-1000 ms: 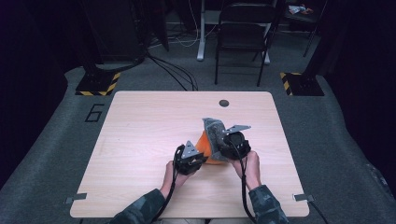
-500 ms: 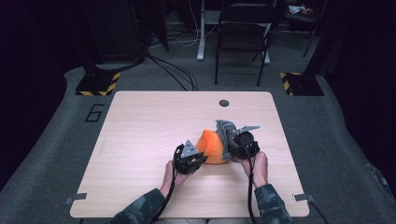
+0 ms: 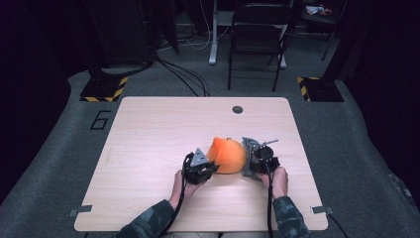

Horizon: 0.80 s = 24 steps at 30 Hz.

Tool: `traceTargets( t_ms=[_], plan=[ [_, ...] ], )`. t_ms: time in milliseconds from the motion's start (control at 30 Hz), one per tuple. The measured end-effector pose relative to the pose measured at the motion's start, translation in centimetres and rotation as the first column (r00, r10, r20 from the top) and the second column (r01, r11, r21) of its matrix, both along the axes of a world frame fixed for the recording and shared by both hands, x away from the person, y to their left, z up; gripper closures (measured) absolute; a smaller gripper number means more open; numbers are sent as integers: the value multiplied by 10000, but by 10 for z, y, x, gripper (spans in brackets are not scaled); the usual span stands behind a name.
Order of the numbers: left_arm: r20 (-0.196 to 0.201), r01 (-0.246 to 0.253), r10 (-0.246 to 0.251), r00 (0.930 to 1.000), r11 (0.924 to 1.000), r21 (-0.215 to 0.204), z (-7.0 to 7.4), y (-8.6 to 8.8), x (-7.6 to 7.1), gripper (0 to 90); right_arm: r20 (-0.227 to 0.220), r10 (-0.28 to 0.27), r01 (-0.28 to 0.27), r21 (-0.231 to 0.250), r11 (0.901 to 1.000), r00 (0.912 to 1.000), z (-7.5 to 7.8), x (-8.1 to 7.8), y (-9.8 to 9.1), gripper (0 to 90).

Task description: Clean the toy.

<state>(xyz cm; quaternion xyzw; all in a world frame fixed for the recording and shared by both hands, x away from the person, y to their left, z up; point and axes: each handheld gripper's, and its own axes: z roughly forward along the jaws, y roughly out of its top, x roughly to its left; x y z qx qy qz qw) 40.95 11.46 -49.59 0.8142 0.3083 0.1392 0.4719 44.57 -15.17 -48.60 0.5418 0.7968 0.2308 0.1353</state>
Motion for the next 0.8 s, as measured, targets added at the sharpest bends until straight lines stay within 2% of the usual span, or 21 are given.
traceTargets(
  t_ms=[67,133,233,267,300,333,367,433,467,500,567,600,633,667,733,800],
  plan=[
    [-72,-64,64,10000,9999,-86,0,1,1,780,326,-246,245,38,9997,9992,14,-3,-3,722],
    [-69,-93,92,9999,9999,-75,0,3,3,779,791,-437,404,431,9983,9959,30,-7,-7,722],
    [-134,-112,110,9998,9999,-127,0,3,3,777,1484,-107,-37,964,9953,9889,53,-13,-5,722],
    [-179,-148,145,9997,9997,-180,0,3,3,776,1466,150,-316,1116,9933,9891,57,-15,-2,722],
    [-113,-123,122,9999,9998,-130,0,3,3,774,1348,426,-590,1206,9909,9900,59,-17,3,722],
    [-117,-132,130,9998,9998,-119,0,3,3,773,1250,992,-1130,1087,9876,9872,57,-17,8,721],
    [-106,-119,119,9999,9999,-89,0,3,3,765,1047,1235,-1338,972,9862,9868,54,-18,14,720],
    [-119,-157,156,9998,9998,-137,0,2,2,694,1026,1358,-1411,457,9889,9854,45,-17,21,721],
    [-9,-82,82,10000,9999,-130,1,2,2,625,1061,1304,-1353,404,9900,9858,43,-16,21,721],
    [67,-15,16,10000,9999,-115,1,1,0,540,1112,1174,-1246,597,9904,9868,41,-15,19,721],
    [796,-102,46,9968,9975,701,-1,-4,-6,439,1170,1079,-1171,744,9903,9872,40,-14,15,721],
    [1060,-107,-7,9944,9941,1077,-3,-8,-7,421,1114,1013,-1107,819,9905,9886,39,-14,14,721],
    [1228,-151,0,9924,9924,1222,-4,-10,-8,419,1127,934,-1033,852,9910,9892,38,-13,14,721],
    [1329,-279,121,9910,9926,1178,-5,-12,-7,427,1140,1006,-1113,917,9896,9884,38,-13,13,721],
    [1428,-445,287,9893,9931,1086,-6,-11,-5,543,1224,915,-1017,802,9916,9883,37,-13,14,720],
    [1273,-529,411,9910,9945,905,-7,-9,-3,666,1285,1034,-1128,680,9913,9863,37,-13,13,720]
  ],
)
